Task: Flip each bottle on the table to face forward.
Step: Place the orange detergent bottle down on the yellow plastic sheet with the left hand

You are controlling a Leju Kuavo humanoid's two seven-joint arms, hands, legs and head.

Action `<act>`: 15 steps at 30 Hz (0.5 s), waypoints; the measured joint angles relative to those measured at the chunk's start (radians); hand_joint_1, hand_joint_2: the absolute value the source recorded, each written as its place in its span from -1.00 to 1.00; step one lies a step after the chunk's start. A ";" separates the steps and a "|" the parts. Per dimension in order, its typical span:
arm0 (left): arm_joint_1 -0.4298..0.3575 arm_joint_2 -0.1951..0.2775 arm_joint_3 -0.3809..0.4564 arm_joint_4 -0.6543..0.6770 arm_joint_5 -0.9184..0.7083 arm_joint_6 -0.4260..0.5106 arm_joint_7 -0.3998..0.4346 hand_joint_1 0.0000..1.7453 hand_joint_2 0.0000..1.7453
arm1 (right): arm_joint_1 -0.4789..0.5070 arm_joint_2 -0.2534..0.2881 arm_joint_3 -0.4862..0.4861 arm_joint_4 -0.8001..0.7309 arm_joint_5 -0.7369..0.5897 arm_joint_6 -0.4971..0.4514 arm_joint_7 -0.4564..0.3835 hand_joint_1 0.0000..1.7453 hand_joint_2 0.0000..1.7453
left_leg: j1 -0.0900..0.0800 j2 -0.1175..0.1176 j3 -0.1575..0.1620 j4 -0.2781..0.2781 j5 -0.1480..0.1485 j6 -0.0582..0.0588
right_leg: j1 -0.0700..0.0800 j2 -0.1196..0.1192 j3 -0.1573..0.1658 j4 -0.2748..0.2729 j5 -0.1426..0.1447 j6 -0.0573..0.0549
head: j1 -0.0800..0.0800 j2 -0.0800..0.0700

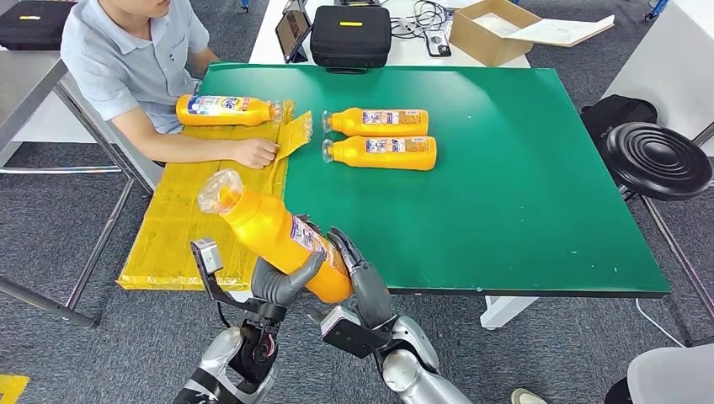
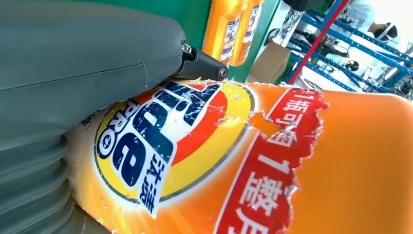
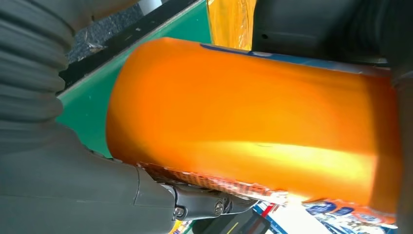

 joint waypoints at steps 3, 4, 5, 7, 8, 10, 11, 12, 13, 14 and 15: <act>0.002 0.004 0.006 -0.004 -0.016 0.008 -0.002 1.00 1.00 | 0.010 0.000 0.000 -0.004 -0.012 -0.006 0.000 -1.00 -1.00 | 0.000 0.000 0.000 0.000 0.000 0.000 | 0.000 0.000 0.000 0.000 0.000 0.000 | 0.000 0.000; 0.002 0.005 0.007 -0.006 -0.039 0.031 -0.010 1.00 1.00 | 0.017 0.000 0.000 -0.009 -0.020 -0.013 0.000 -1.00 -1.00 | 0.000 0.000 0.000 0.000 0.000 0.000 | 0.000 0.000 0.000 0.000 0.000 0.000 | 0.000 0.000; 0.000 0.006 0.007 -0.009 -0.075 0.067 -0.023 1.00 1.00 | 0.029 -0.002 -0.002 -0.018 -0.031 -0.022 0.000 -1.00 -1.00 | 0.000 0.000 0.000 0.000 0.000 0.000 | 0.000 0.000 0.000 0.000 0.000 0.000 | 0.000 0.000; -0.006 0.008 0.013 -0.018 -0.159 0.166 -0.054 1.00 1.00 | 0.068 -0.010 -0.010 -0.049 -0.059 -0.039 0.000 -1.00 -1.00 | 0.000 0.000 0.000 0.000 0.000 0.000 | 0.000 0.000 0.000 0.000 0.000 0.000 | 0.000 0.000; -0.009 0.011 0.020 -0.022 -0.197 0.218 -0.068 1.00 1.00 | 0.095 -0.016 -0.019 -0.071 -0.077 -0.044 0.000 -1.00 -1.00 | 0.000 -0.001 0.000 0.000 0.000 0.000 | 0.000 0.000 0.000 0.000 0.000 0.000 | 0.000 0.000; -0.017 0.019 0.041 -0.028 -0.243 0.292 -0.085 1.00 1.00 | 0.150 -0.032 -0.046 -0.114 -0.116 -0.045 0.000 -1.00 -1.00 | 0.000 -0.001 -0.001 0.000 0.000 0.000 | 0.000 0.000 0.000 0.000 0.000 0.000 | 0.000 0.000; -0.019 0.023 0.053 -0.031 -0.251 0.311 -0.088 1.00 1.00 | 0.174 -0.040 -0.062 -0.132 -0.132 -0.044 0.000 -1.00 -1.00 | 0.000 -0.001 -0.001 0.000 0.000 0.000 | 0.000 0.000 0.000 0.000 0.000 0.000 | 0.000 0.000; -0.020 0.028 0.062 -0.033 -0.253 0.320 -0.090 1.00 1.00 | 0.193 -0.047 -0.077 -0.145 -0.144 -0.043 0.000 -1.00 -1.00 | 0.000 -0.001 -0.001 0.000 0.000 0.000 | 0.000 0.000 0.000 0.000 0.000 0.000 | 0.000 0.000; -0.021 0.031 0.070 -0.034 -0.254 0.325 -0.091 1.00 1.00 | 0.208 -0.053 -0.090 -0.156 -0.151 -0.043 0.000 -1.00 -1.00 | 0.000 -0.001 -0.001 0.000 0.000 0.000 | 0.000 0.000 -0.001 0.000 0.000 0.000 | 0.000 0.000; -0.021 0.034 0.076 -0.035 -0.254 0.328 -0.092 1.00 1.00 | 0.220 -0.059 -0.101 -0.167 -0.155 -0.043 0.000 -1.00 -1.00 | 0.000 0.000 -0.001 0.000 0.000 0.000 | 0.000 0.000 -0.001 0.000 0.000 0.000 | 0.000 0.000; -0.021 0.036 0.081 -0.036 -0.253 0.330 -0.093 1.00 1.00 | 0.229 -0.064 -0.111 -0.175 -0.157 -0.045 0.000 -1.00 -1.00 | 0.000 0.000 -0.001 0.000 0.000 0.000 | 0.000 0.000 -0.001 0.000 0.000 0.000 | 0.000 0.000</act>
